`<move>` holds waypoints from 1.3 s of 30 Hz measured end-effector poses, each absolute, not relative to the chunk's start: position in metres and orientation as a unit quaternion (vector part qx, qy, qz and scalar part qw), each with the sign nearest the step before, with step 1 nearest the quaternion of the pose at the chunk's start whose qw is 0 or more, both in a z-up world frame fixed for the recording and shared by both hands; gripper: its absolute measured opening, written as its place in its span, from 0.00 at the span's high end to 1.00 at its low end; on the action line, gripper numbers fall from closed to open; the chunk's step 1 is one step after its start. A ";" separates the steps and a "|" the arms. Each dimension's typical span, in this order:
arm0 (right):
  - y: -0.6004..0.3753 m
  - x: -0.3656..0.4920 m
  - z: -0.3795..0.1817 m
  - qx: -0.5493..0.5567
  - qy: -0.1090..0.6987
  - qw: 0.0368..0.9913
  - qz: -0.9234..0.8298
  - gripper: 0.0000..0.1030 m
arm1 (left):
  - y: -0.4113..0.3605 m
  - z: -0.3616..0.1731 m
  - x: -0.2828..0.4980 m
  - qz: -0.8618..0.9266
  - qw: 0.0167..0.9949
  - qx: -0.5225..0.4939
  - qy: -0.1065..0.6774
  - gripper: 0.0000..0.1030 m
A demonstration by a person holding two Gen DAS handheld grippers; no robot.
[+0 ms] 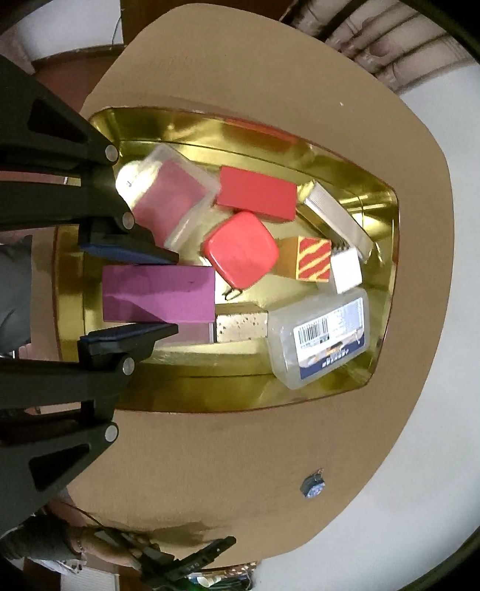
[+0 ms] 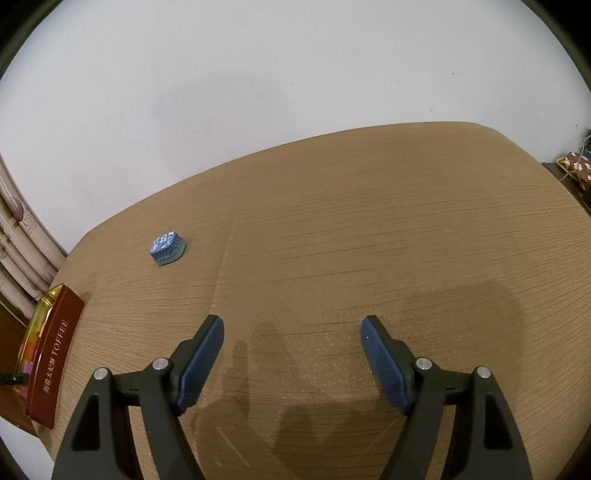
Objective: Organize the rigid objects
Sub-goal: 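Lower the pink block into the tin and open the left tool, then withdraw the left tool while the right tool grasps the blue patterned keychain tin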
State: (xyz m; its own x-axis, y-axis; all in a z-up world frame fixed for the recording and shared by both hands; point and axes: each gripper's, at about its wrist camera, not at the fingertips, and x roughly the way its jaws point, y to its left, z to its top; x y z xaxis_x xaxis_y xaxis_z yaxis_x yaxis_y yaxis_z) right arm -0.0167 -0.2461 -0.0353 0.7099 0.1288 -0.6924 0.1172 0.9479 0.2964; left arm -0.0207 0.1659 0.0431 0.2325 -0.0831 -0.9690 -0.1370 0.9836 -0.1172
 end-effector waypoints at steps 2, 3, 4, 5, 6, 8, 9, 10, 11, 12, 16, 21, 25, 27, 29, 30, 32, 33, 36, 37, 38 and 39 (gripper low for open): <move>-0.247 -0.017 -0.036 0.162 0.381 0.910 0.003 0.23 | 0.162 0.039 -0.017 0.009 0.776 -0.099 0.622 0.74; -0.246 -0.017 -0.036 0.162 0.381 0.910 0.003 0.23 | 0.159 0.038 -0.018 0.003 0.776 -0.102 0.623 0.74; -0.247 -0.018 -0.036 0.162 0.381 0.910 0.002 0.23 | 0.157 0.039 -0.016 0.005 0.777 -0.092 0.622 0.74; -0.247 -0.018 -0.036 0.163 0.381 0.910 0.002 0.23 | 0.154 0.038 -0.016 0.018 0.781 -0.074 0.620 0.74; -0.247 -0.018 -0.036 0.162 0.381 0.910 0.002 0.23 | 0.154 0.038 -0.015 0.026 0.783 -0.063 0.618 0.74; -0.247 -0.019 -0.036 0.163 0.381 0.910 0.002 0.23 | 0.158 0.036 -0.014 0.033 0.781 -0.066 0.620 0.74; -0.248 -0.019 -0.035 0.163 0.380 0.910 0.002 0.23 | 0.162 0.035 -0.014 0.037 0.779 -0.070 0.622 0.74; -0.248 -0.019 -0.035 0.163 0.381 0.910 0.002 0.23 | 0.164 0.034 -0.015 0.041 0.777 -0.071 0.624 0.74; -0.248 -0.019 -0.035 0.163 0.381 0.910 0.001 0.23 | 0.168 0.031 -0.016 0.040 0.773 -0.076 0.629 0.75; -0.248 -0.019 -0.035 0.163 0.381 0.910 0.001 0.23 | 0.171 0.029 -0.016 0.035 0.768 -0.081 0.635 0.76; -0.249 -0.020 -0.035 0.164 0.381 0.910 0.000 0.23 | 0.178 0.027 -0.018 0.038 0.767 -0.087 0.635 0.73; -0.249 -0.019 -0.035 0.164 0.381 0.910 0.001 0.23 | 0.172 0.048 -0.023 0.035 0.792 -0.086 0.604 0.73; -0.247 -0.018 -0.035 0.160 0.385 0.909 -0.002 0.23 | 0.158 0.076 -0.044 0.033 0.829 -0.080 0.553 0.52; -0.244 -0.017 -0.036 0.152 0.390 0.908 -0.006 0.22 | 0.151 0.085 -0.062 0.040 0.845 -0.078 0.527 0.42; -0.240 -0.014 -0.036 0.141 0.395 0.908 -0.008 0.21 | 0.144 0.093 -0.082 0.053 0.863 -0.075 0.497 0.42; -0.238 -0.013 -0.036 0.134 0.398 0.908 -0.009 0.21 | 0.142 0.097 -0.092 0.059 0.872 -0.073 0.480 0.42; -0.233 -0.011 -0.034 0.115 0.405 0.907 -0.001 0.21 | 0.136 0.103 -0.117 0.077 0.888 -0.066 0.448 0.39; -0.229 -0.009 -0.032 0.107 0.408 0.907 0.012 0.21 | 0.134 0.103 -0.126 0.086 0.892 -0.066 0.440 0.34; -0.206 0.001 -0.014 0.059 0.403 0.912 0.057 0.21 | 0.130 0.097 -0.153 0.100 0.895 -0.078 0.427 0.32; -0.196 0.006 -0.005 0.039 0.394 0.915 0.081 0.21 | 0.130 0.093 -0.159 0.102 0.894 -0.081 0.428 0.31; -0.181 0.013 0.003 0.008 0.388 0.914 0.119 0.21 | 0.130 0.087 -0.165 0.107 0.893 -0.082 0.430 0.31; -0.166 0.022 0.010 -0.031 0.386 0.911 0.145 0.21 | 0.130 0.081 -0.171 0.113 0.893 -0.081 0.429 0.31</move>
State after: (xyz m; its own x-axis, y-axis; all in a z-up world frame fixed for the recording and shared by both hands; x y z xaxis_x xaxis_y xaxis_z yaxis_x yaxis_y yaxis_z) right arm 0.0217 -0.1664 0.0099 0.6607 0.2400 -0.7113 -0.2878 0.9561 0.0553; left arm -0.1708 0.1300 0.0807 0.6064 0.1321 -0.7841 -0.2706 0.9615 -0.0473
